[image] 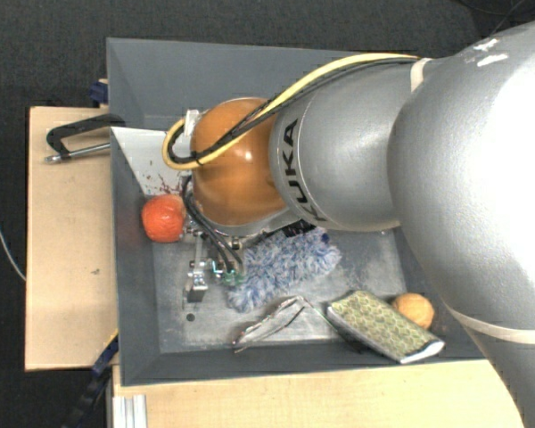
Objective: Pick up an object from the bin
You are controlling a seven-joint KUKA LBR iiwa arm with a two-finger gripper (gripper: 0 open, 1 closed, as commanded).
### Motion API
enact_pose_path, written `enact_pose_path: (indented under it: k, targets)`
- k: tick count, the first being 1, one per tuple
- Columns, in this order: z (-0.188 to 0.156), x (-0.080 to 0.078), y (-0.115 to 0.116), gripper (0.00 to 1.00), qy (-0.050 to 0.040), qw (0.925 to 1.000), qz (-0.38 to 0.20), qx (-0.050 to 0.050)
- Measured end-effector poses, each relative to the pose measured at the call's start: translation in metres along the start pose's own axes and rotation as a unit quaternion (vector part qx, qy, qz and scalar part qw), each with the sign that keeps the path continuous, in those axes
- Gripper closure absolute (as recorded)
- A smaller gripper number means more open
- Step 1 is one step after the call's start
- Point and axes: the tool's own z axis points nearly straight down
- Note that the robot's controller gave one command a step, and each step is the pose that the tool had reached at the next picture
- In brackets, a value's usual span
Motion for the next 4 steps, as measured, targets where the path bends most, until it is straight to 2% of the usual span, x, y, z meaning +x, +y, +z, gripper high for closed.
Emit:
enact_pose_path:
  k: [1,2,3,4]
  targets:
    - [0.008,-0.012,-0.015,0.0,-0.0056,0.9992,-0.039,-0.002]
    - [0.058,-0.045,-0.089,0.0,-0.0041,0.9905,-0.137,0.0]
    - [0.029,-0.026,-0.097,0.0,-0.0037,0.988,-0.154,0.0]
    - [0.034,-0.035,-0.124,0.0,-0.0079,0.9426,-0.334,0.001]
